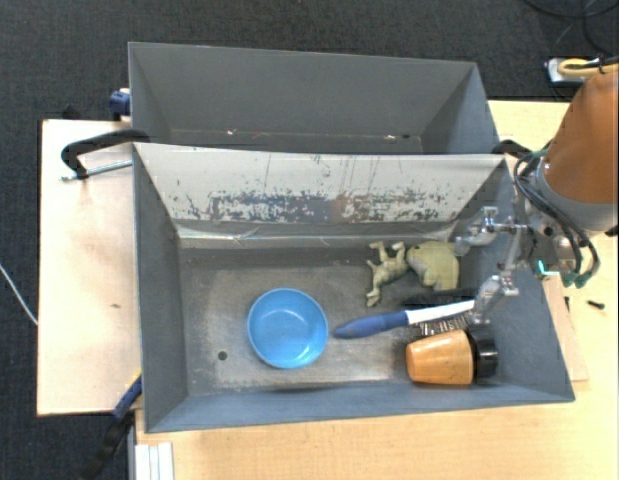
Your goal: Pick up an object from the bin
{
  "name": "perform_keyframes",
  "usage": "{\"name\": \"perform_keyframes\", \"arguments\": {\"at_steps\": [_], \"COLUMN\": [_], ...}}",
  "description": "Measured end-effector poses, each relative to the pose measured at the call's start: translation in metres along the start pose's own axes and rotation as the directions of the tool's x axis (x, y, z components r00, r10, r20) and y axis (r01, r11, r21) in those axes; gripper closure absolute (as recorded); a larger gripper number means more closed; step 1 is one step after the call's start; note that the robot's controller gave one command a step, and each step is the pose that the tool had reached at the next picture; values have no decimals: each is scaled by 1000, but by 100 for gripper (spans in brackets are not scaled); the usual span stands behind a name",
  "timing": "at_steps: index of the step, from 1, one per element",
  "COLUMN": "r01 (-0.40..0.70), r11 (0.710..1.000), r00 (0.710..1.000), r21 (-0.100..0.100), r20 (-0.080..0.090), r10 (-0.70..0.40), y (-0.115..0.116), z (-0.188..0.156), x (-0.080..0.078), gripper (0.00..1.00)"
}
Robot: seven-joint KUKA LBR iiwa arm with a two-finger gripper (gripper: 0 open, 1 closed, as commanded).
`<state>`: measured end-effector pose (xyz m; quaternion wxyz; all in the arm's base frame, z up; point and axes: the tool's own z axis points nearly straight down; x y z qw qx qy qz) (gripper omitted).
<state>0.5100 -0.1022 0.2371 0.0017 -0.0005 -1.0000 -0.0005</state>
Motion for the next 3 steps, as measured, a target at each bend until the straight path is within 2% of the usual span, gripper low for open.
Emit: {"name": "perform_keyframes", "arguments": {"at_steps": [1, 2, 3], "r01": [167, 169, 698], "r11": [986, 986, 716], "r00": [986, 986, 716], "r21": [2, 1, 10], "r20": [25, 10, 9], "r10": [-167, -169, -698], "y": [19, 18, 24], "z": [140, 141, -18], "x": [-21, -17, -14], "gripper": [0, 100, 100]}}
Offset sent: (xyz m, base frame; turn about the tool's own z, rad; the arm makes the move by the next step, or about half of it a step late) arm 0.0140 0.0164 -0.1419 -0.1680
